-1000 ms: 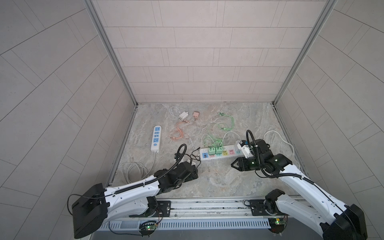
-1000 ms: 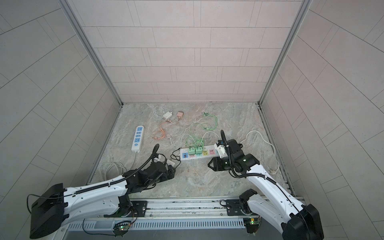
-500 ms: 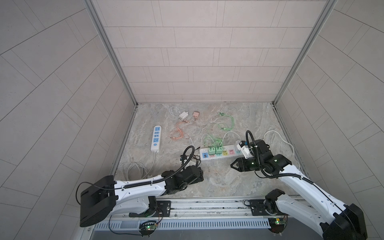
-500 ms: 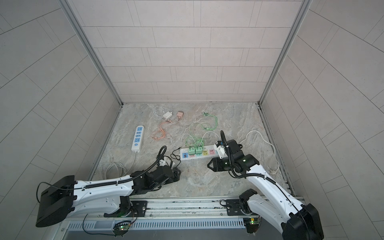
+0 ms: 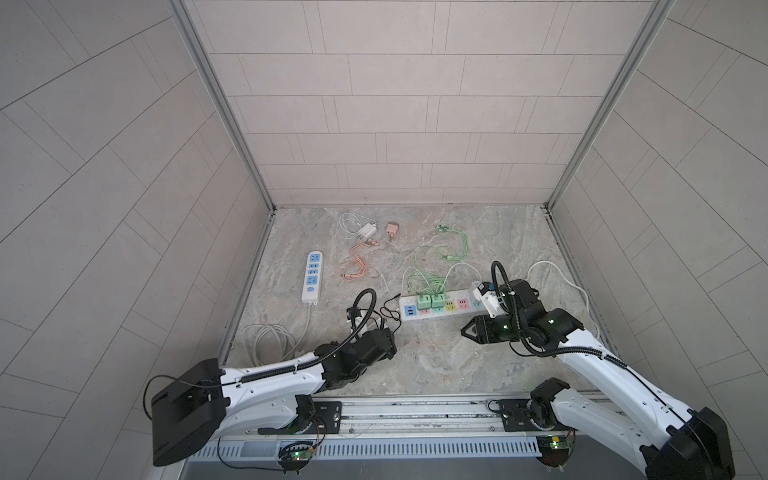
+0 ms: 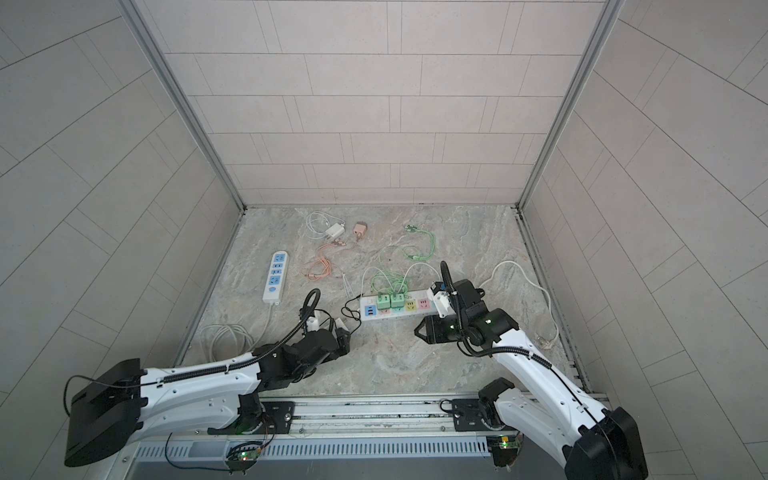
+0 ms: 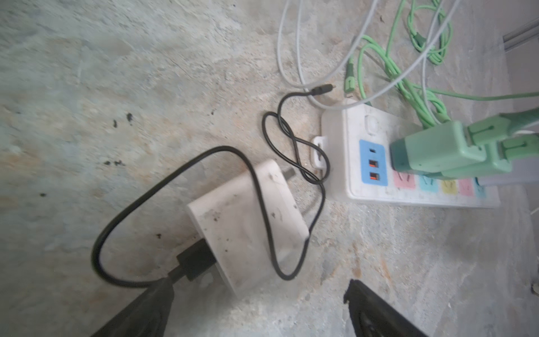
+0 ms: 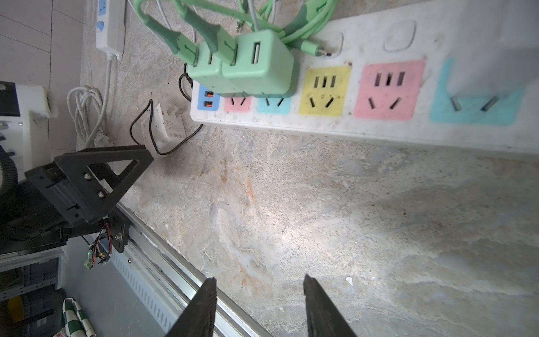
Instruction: Insert the plug
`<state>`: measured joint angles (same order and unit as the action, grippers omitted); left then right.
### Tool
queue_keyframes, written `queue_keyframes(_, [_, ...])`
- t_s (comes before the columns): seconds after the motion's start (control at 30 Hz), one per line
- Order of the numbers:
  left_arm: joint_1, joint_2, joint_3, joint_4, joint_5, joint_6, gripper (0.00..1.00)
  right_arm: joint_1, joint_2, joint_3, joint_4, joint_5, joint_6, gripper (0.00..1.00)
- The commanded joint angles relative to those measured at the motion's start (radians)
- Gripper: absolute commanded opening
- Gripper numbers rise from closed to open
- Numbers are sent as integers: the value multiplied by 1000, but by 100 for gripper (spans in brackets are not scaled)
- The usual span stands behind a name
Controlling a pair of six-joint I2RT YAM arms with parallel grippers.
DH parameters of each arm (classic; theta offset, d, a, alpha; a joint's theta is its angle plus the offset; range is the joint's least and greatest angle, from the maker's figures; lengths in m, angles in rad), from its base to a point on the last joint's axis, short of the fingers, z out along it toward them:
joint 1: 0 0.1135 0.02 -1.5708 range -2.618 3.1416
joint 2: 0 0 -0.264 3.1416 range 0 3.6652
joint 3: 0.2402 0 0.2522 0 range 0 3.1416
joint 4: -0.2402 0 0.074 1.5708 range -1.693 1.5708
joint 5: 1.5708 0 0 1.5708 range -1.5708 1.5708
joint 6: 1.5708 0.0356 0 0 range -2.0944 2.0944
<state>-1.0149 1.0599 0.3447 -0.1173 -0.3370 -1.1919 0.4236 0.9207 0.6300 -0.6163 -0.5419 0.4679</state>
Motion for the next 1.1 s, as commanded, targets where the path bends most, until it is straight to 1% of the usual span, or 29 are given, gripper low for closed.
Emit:
queue_keyframes(0.0, [104,4,-37,21,35,67,100,7,-8,-3,-8,0,-7,49])
queue_keyframes(0.03, [146,18,-41,41,66,89,100,7,-9,-4,-8,2,-7,49])
queue_keyframes(0.1, [189,43,-24,54,92,128,100,7,-9,-4,-7,4,-9,49])
queue_keyframes(0.2, [216,95,14,68,91,177,100,9,-6,-3,-6,5,-9,49])
queue_keyframes(0.3, [257,156,40,112,141,208,100,10,-6,-3,-6,9,-9,49])
queue_keyframes(0.47, [263,247,90,136,175,224,100,12,-14,-5,-9,9,-8,49])
queue_keyframes(0.53, [263,283,112,141,209,233,100,12,-17,-5,-11,11,-7,49])
queue_keyframes(0.6, [263,306,150,106,258,252,100,12,-17,-5,-12,11,-7,49])
queue_keyframes(0.63, [263,315,168,85,277,269,100,12,-17,-5,-11,11,-6,49])
queue_keyframes(0.7, [262,323,176,84,311,265,100,12,-17,-4,-12,12,-8,49])
queue_keyframes(0.87, [262,323,171,49,351,278,99,12,-20,-4,-17,13,-7,49])
queue_keyframes(1.07, [250,330,229,-123,366,366,97,12,-24,-2,-21,21,-5,49])
